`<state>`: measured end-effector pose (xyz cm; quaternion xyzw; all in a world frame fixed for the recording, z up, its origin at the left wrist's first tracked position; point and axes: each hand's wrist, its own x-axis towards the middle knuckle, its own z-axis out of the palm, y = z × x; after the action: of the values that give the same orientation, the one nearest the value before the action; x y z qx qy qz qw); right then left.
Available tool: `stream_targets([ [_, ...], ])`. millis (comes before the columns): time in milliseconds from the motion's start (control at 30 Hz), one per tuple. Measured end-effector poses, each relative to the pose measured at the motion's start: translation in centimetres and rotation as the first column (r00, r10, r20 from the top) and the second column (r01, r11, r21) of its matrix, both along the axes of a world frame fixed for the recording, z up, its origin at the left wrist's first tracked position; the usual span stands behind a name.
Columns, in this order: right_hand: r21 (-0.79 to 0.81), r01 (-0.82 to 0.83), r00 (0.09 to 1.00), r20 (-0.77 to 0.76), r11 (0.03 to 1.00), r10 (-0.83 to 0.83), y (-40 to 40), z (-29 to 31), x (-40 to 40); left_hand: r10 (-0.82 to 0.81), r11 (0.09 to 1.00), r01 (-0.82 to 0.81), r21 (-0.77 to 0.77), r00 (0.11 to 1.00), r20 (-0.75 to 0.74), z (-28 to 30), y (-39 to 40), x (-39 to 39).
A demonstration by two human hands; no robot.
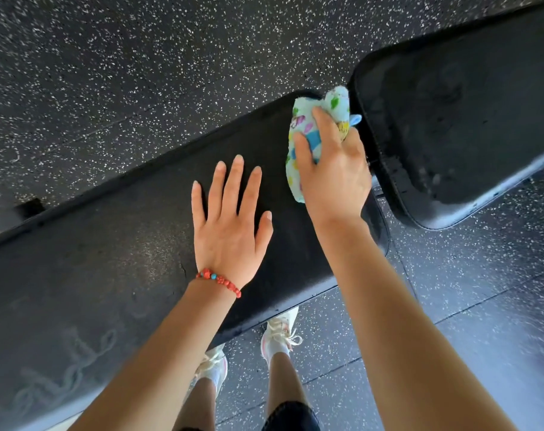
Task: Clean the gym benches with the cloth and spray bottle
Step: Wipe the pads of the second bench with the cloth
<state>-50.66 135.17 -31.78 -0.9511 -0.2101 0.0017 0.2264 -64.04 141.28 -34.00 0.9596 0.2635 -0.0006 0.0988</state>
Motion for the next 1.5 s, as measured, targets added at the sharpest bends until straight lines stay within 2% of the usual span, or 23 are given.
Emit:
stream_targets([
  [133, 0.023, 0.106, 0.994, 0.005, 0.994, -0.106, -3.9, 0.0, -1.1, 0.006, 1.000, -0.006, 0.005, 1.000, 0.008, -0.1, -0.1, 0.2],
  [333, -0.027, 0.181, 0.969, -0.166, 0.983, -0.183, -9.2, 0.9, -2.5, 0.033, 0.999, -0.033, -0.030, 0.999, 0.015, 0.9, -0.3, 0.6],
  [433, 0.008, 0.299, 0.924, -0.251, 0.954, -0.287, -11.9, 1.6, -1.9, 0.065, 0.996, -0.062, -0.060, 0.997, 0.041, 1.9, -0.8, 1.8],
  [500, 0.079, 0.380, 0.907, -0.230, 0.922, -0.354, -13.7, 2.4, -0.6, 0.043, 0.997, -0.038, -0.074, 0.997, 0.060, 2.5, -1.4, 3.4],
  [567, 0.144, 0.409, 0.910, -0.145, 0.901, -0.389, -14.8, 2.9, 1.6, -0.004, 0.996, 0.010, -0.087, 0.998, 0.069, 3.0, -2.3, 5.5],
  [667, 0.131, 0.421, 0.907, -0.061, 0.897, -0.417, -15.1, 2.3, 5.6, -0.097, 0.989, 0.104, -0.103, 0.993, 0.066, 3.1, -3.8, 8.9],
  [800, -0.042, 0.415, 0.903, -0.103, 0.909, -0.417, -14.3, 0.6, 8.6, -0.207, 0.973, 0.209, -0.097, 0.978, 0.033, 2.5, -4.9, 12.5],
  [967, -0.035, 0.352, 0.934, -0.055, 0.935, -0.354, -14.8, 0.4, 9.8, -0.274, 0.960, 0.271, -0.069, 0.961, -0.029, 1.3, -4.7, 13.8],
  [1133, -0.087, 0.432, 0.898, -0.058, 0.898, -0.437, -15.7, 0.2, 16.7, -0.288, 0.957, 0.286, -0.045, 0.955, -0.074, 0.7, -4.6, 13.8],
  [1233, -0.064, 0.429, 0.900, -0.053, 0.901, -0.433, -15.6, 0.1, 16.3, -0.286, 0.958, 0.283, -0.048, 0.955, -0.073, 0.8, -4.5, 13.8],
  [1400, -0.053, 0.236, 0.970, -0.039, 0.970, -0.239, -13.5, 0.3, 9.5, -0.289, 0.957, 0.287, -0.045, 0.955, -0.067, 0.7, -4.5, 13.8],
  [1500, -0.042, 0.118, 0.993, -0.025, 0.992, -0.119, -13.3, 0.7, 9.0, -0.276, 0.961, 0.274, -0.043, 0.959, -0.059, 0.5, -4.5, 13.7],
])
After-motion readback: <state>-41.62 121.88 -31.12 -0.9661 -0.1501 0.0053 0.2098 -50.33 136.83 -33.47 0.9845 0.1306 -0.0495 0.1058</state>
